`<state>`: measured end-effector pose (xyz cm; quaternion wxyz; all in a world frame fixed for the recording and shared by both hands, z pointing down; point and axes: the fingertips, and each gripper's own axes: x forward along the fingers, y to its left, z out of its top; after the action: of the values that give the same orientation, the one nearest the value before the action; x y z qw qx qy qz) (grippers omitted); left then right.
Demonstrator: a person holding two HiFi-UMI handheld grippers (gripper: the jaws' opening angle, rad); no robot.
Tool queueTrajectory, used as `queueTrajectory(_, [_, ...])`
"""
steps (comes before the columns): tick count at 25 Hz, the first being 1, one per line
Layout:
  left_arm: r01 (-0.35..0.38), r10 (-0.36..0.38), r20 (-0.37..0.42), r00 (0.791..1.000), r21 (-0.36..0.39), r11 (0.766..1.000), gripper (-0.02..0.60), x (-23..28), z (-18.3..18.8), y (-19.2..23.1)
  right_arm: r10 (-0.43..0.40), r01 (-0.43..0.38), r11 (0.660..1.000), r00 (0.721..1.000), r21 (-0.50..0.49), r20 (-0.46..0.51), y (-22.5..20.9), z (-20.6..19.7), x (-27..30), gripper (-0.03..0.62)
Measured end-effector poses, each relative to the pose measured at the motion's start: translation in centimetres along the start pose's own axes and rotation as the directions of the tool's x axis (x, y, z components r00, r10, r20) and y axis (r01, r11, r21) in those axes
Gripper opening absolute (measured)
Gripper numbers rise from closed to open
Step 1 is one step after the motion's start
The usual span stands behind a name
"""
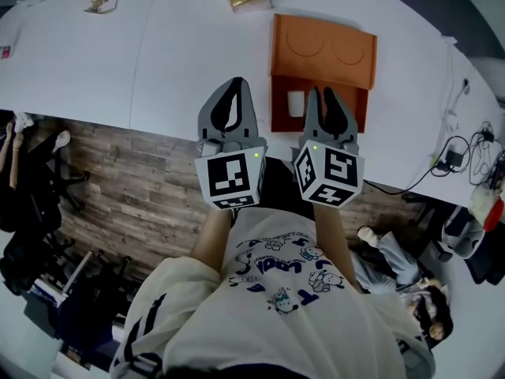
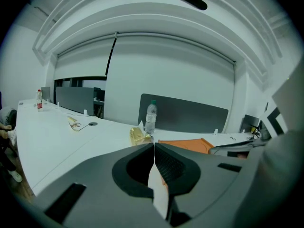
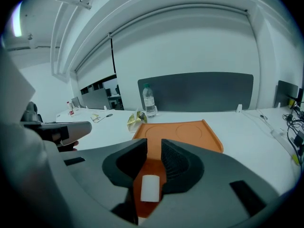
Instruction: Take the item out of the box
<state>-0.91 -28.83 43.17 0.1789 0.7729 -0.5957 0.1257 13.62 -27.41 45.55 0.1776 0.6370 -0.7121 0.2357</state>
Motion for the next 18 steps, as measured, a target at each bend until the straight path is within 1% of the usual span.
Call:
queueTrajectory(2, [0.007, -0.007, -0.012, 1.0, -0.006, 1.0, 0.019, 0.5, -0.4, -0.1, 0.004, -0.004, 1.0, 1.0, 0.0, -0.016, 0.1, -0.4, 0.3, 0.101])
queueTrajectory(8, [0.037, -0.038, -0.041, 0.998, -0.005, 0.999, 0.02, 1.3, -1.4, -1.2, -0.008, 0.009, 1.0, 0.998, 0.011, -0.058, -0.4, -1.7, 0.8, 0.107])
queueTrajectory(18, [0.074, -0.075, -0.095, 0.993, -0.015, 0.997, 0.019, 2.3, -3.3, -1.3, -0.011, 0.012, 1.0, 0.987, 0.003, -0.163, 0.3, -4.2, 2.1, 0.147])
